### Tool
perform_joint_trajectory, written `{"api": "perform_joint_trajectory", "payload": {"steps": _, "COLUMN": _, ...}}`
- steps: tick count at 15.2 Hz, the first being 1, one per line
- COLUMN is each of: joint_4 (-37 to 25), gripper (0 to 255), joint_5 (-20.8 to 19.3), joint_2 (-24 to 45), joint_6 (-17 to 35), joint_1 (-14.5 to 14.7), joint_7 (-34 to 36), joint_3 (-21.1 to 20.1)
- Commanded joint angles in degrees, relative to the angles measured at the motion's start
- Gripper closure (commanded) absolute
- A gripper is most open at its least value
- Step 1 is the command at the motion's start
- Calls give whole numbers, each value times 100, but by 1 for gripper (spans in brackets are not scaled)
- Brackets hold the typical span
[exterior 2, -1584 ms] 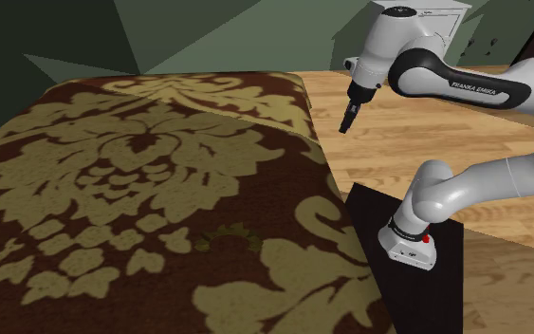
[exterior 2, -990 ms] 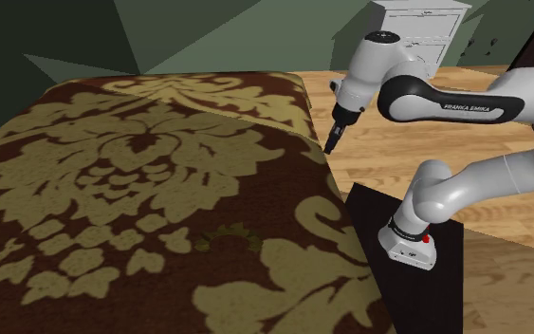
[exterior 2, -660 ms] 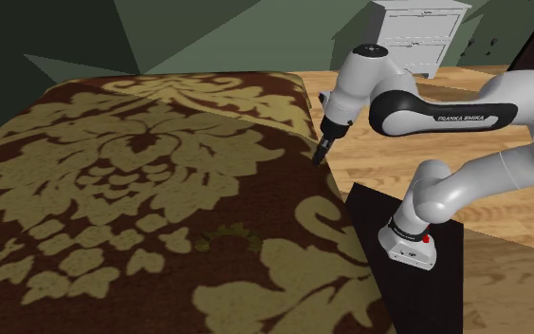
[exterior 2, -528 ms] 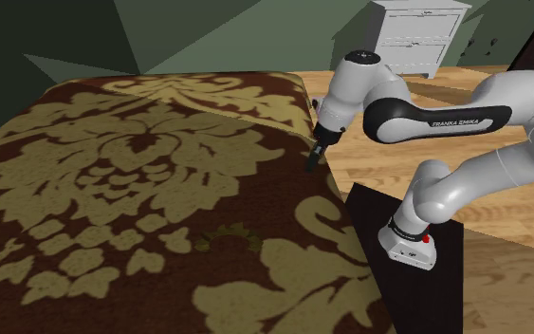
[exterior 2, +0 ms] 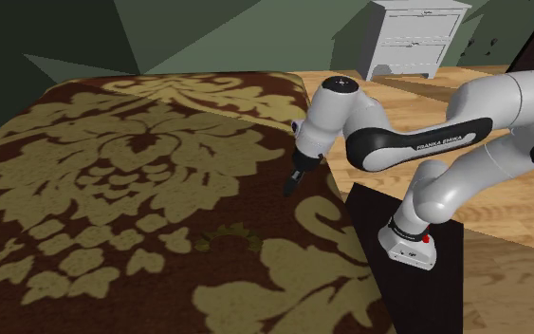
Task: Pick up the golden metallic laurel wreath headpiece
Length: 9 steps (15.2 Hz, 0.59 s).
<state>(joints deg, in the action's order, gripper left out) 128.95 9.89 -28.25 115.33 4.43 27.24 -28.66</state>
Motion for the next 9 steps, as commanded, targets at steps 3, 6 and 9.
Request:
{"api": "perform_joint_trajectory", "payload": {"steps": 3, "joint_4": -375, "gripper": 0, "joint_5": -104, "joint_2": 645, "joint_6": 411, "joint_1": -85, "joint_7": 617, "joint_3": -520}}
{"api": "perform_joint_trajectory", "payload": {"steps": 6, "joint_4": -739, "gripper": 0, "joint_5": -347, "joint_2": 1205, "joint_6": 675, "joint_1": -181, "joint_7": 1134, "joint_3": -927}}
{"api": "perform_joint_trajectory", "payload": {"steps": 9, "joint_4": -1170, "gripper": 0, "joint_5": -767, "joint_2": 1844, "joint_6": 890, "joint_1": -270, "joint_7": 1732, "joint_3": -1336}}
